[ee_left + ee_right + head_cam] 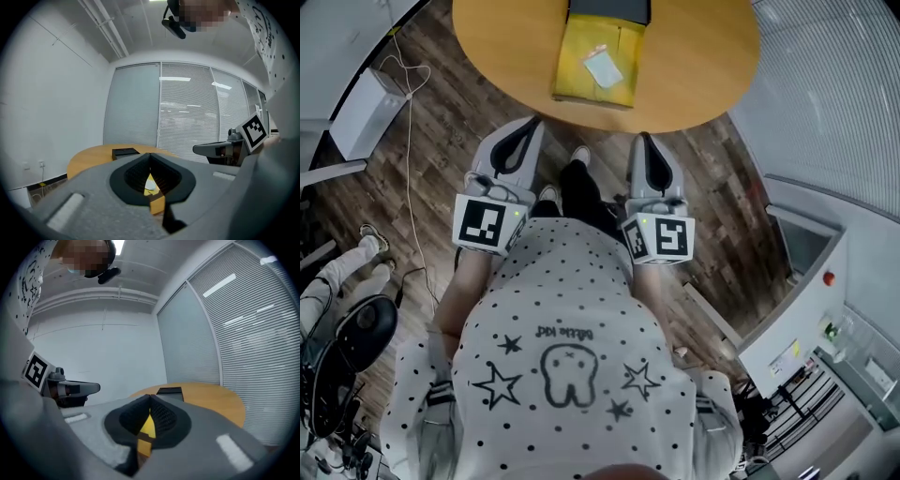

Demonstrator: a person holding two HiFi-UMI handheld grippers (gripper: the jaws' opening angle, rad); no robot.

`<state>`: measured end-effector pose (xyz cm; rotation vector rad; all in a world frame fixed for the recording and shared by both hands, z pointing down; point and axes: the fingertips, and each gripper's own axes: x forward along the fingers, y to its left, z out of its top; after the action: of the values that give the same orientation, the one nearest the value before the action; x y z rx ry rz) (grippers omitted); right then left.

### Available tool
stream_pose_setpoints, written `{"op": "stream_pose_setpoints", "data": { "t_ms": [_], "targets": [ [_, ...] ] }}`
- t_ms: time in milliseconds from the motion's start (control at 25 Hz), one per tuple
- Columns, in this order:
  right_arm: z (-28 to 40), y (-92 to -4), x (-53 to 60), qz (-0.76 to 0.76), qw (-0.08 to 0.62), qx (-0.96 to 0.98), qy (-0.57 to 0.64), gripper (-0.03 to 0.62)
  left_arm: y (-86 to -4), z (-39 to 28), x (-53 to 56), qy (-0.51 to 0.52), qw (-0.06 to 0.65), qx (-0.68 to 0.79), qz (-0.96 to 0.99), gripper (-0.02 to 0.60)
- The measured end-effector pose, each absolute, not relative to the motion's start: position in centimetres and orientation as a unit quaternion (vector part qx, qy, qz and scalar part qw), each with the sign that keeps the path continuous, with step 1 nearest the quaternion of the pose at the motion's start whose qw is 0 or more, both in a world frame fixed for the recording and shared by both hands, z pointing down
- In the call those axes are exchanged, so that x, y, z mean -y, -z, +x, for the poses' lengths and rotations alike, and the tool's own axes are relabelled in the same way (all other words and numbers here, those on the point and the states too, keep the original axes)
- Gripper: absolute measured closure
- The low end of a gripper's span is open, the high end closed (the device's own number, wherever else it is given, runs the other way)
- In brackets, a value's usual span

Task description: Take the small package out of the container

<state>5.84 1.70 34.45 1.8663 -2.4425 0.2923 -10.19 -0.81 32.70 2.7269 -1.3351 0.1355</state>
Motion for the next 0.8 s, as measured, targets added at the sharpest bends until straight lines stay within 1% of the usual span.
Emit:
{"op": "stream_pose_setpoints", "data": {
  "t_ms": [440, 800],
  "targets": [
    [9.3, -34.4, 7.4, 0.561, 0.056, 0.822, -0.082, 0.591, -33.7, -7.1, 9.4, -0.06, 0.065, 0.463, 0.882, 0.572],
    [11.9, -35.7, 10.9, 0.531, 0.06, 0.84, -0.094, 0.591, -33.7, -4.2, 12.8, -0.054, 0.072, 0.484, 0.87, 0.572]
  ]
}}
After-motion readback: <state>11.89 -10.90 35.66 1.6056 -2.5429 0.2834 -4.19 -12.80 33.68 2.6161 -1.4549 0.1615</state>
